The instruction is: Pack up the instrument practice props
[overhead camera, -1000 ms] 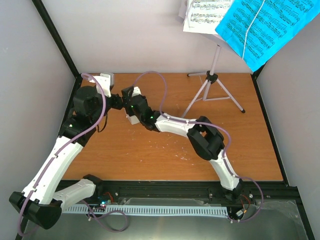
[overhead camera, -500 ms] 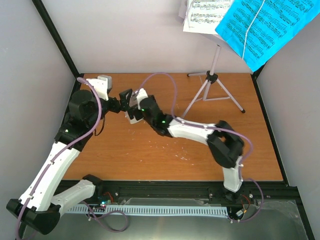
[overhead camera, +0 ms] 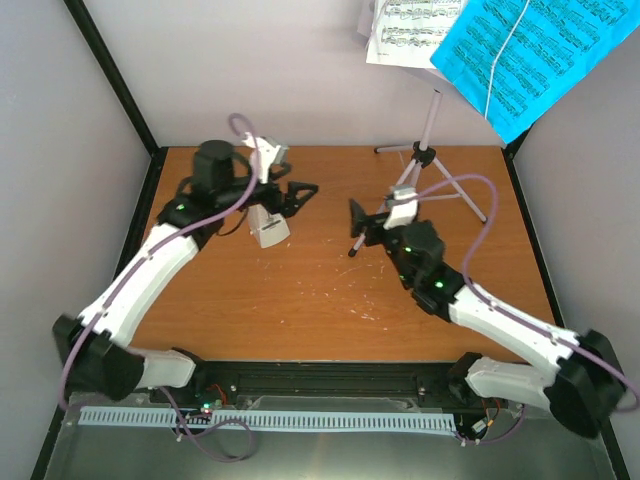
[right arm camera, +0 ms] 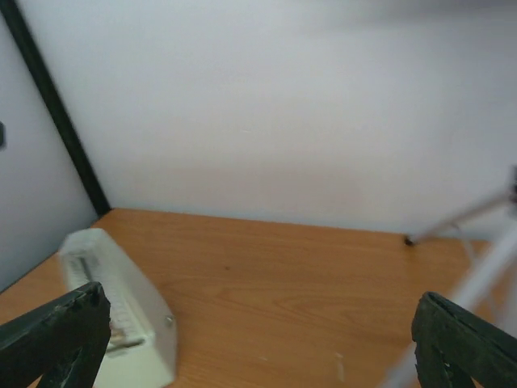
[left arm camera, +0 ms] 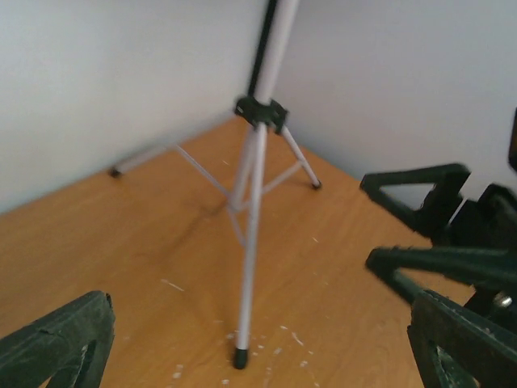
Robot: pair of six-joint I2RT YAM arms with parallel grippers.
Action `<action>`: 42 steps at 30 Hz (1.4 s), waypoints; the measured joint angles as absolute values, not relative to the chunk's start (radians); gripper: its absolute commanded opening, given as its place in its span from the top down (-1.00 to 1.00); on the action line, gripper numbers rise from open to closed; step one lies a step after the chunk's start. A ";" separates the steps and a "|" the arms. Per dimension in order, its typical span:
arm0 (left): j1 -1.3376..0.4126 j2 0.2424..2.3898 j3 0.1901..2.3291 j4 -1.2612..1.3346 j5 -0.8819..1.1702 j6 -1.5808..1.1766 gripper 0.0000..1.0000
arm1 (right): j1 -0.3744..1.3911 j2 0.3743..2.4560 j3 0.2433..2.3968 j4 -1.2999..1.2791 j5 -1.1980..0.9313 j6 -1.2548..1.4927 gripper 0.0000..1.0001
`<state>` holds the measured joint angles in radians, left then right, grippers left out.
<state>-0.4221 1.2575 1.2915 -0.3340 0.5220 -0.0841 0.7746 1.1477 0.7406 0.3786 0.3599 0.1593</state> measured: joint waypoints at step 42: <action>-0.657 2.370 2.122 -0.376 0.636 -0.105 -0.26 | 0.453 0.672 0.199 0.266 0.497 0.292 -1.00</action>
